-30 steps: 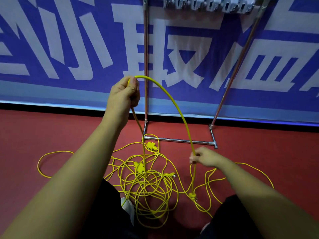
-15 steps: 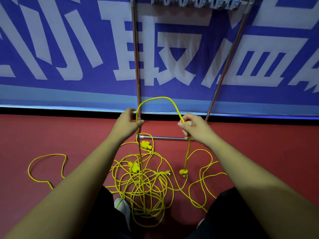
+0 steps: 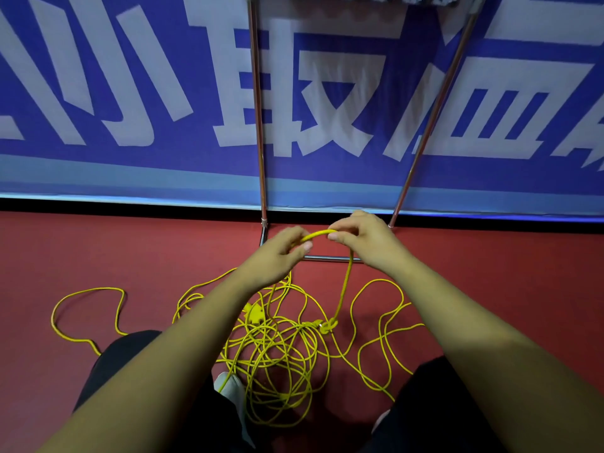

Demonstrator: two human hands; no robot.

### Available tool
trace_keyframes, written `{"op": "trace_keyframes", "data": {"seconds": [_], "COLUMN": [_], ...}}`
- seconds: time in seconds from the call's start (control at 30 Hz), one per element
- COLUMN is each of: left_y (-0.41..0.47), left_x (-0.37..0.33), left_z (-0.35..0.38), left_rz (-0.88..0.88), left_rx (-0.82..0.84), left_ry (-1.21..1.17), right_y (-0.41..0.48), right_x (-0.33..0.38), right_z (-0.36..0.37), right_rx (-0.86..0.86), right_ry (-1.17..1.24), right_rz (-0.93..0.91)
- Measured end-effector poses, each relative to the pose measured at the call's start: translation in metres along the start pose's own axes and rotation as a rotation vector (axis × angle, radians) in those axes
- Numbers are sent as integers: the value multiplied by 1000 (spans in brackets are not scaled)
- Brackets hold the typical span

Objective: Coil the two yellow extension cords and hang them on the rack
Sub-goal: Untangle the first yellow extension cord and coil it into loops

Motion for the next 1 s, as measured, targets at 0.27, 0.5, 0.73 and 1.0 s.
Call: {"op": "trace_keyframes", "data": {"seconds": [0.27,0.5,0.73,1.0], "left_y": [6,-6,-17,28], "left_x": [-5,19,54,54], "left_z": [13,25,22,27], "left_rz": [-51,-122,-334,-662], "left_rx": [136,270,544,-54], "left_ry": [-107,-204,-99,-703], "right_y": [1,16,29,22], "right_x": [-16,-19,-42,-34], "right_z": [22,38,48,57], "right_rx": [146,114,170,256], "right_ry": [885,1404,1384,1130], "right_rz": [530,932,969,587]}}
Point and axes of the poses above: each hand's wrist, its own y-axis towards the middle knuckle, its own z-axis out of the palm, x = y × z, the point moved 1 cm from there along y, towards the middle knuckle, and after that the axes turned 7 degrees about -y, right-handed, at the moved point
